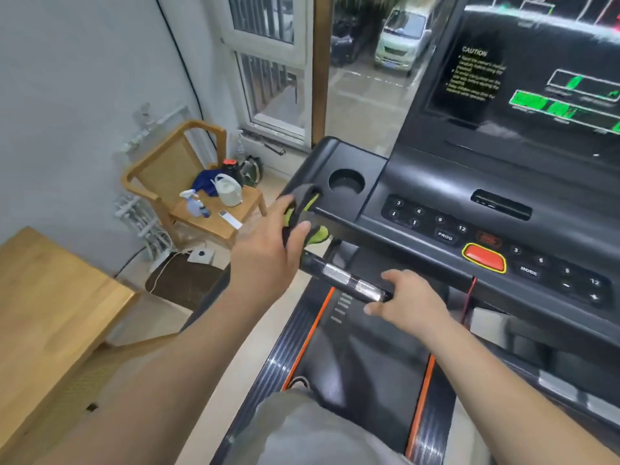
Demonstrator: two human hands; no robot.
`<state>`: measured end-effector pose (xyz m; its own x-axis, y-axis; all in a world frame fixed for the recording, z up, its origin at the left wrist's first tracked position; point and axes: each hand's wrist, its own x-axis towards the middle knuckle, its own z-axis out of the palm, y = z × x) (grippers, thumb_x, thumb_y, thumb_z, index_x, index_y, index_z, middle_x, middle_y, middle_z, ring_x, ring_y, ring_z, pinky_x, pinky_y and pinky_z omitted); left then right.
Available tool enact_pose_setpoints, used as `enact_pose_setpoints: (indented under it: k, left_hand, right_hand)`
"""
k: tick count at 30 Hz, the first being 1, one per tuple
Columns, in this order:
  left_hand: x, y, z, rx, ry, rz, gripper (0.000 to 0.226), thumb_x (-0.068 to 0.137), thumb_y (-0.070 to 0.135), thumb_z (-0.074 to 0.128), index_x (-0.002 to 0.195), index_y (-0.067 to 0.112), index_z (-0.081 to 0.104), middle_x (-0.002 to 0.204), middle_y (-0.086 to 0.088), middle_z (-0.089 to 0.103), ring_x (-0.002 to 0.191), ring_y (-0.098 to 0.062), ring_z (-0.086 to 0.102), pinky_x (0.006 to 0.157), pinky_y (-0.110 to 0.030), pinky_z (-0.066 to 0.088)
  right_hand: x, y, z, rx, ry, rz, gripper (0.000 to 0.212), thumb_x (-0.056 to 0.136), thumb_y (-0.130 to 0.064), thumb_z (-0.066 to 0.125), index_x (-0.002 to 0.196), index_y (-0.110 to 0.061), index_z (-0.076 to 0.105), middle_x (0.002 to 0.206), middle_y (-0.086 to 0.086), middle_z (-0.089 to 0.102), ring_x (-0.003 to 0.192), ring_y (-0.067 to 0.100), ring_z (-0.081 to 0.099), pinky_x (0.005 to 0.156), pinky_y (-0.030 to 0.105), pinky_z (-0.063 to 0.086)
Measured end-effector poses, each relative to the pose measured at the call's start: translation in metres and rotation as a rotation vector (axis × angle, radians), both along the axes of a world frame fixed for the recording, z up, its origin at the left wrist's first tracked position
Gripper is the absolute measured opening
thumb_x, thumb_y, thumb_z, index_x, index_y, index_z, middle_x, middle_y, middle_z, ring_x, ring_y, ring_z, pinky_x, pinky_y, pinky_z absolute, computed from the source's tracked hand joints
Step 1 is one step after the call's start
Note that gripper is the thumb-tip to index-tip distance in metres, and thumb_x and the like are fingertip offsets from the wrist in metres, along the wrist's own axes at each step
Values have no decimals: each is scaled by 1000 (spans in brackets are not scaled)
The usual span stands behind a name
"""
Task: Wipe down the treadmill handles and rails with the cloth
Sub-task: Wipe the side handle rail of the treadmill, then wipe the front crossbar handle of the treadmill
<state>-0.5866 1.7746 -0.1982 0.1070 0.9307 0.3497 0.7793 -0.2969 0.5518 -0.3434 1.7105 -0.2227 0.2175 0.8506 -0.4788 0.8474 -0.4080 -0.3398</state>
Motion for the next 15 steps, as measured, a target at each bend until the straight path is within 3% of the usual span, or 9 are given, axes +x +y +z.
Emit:
enact_pose_setpoints:
  k: [2, 4, 6, 8, 10, 13, 15]
  left_hand:
    - [11, 13, -32, -95, 222, -121, 41, 105, 50, 47, 133, 22, 57, 117, -4, 69, 113, -27, 62, 96, -45, 50]
    - [22, 17, -71, -192, 402, -198, 48, 103, 59, 39, 125, 23, 63, 123, 1, 66, 131, -29, 52, 119, -54, 28]
    - [30, 28, -89, -210, 485, -218, 54, 100, 65, 32, 119, 27, 66, 119, 5, 67, 130, -28, 50, 124, -59, 12]
    - [37, 40, -86, -238, 579, -255, 60, 99, 68, 26, 117, 27, 67, 113, 1, 69, 120, -29, 56, 125, -57, 9]
    - [46, 48, -77, -280, 688, -296, 68, 99, 70, 22, 117, 23, 67, 112, -5, 71, 114, -32, 59, 122, -52, 19]
    - [72, 42, -68, -337, 741, -300, 66, 100, 67, 23, 110, 19, 67, 106, -6, 71, 105, -33, 60, 104, -46, 36]
    - [92, 21, -74, -293, 663, -350, 56, 100, 63, 30, 100, 20, 66, 95, -5, 69, 94, -33, 60, 93, -46, 39]
  right_hand:
    - [0, 1, -5, -8, -57, -8, 53, 74, -51, 82, 119, -30, 66, 120, -6, 62, 119, 20, 59, 92, 37, 52]
    - [0, 3, -8, 5, -114, -5, 41, 73, -52, 82, 105, -32, 68, 107, -8, 59, 111, 20, 61, 84, 33, 51]
    - [-2, 5, -12, 6, -132, -10, 43, 70, -51, 83, 106, -33, 69, 106, -7, 59, 108, 20, 62, 82, 32, 51]
    - [-2, 6, -14, 9, -136, -30, 47, 69, -49, 84, 110, -33, 70, 108, -7, 62, 109, 21, 63, 83, 33, 52]
    - [-1, 6, -14, 12, -113, -85, 48, 67, -47, 87, 111, -34, 71, 107, -10, 65, 108, 19, 64, 84, 32, 53]
    - [1, 9, -12, 3, -99, -131, 47, 64, -47, 88, 106, -36, 71, 105, -14, 68, 105, 15, 65, 84, 30, 53]
    - [1, 10, -12, 8, -132, -143, 35, 64, -46, 85, 93, -34, 70, 95, -15, 69, 97, 15, 66, 78, 29, 53]
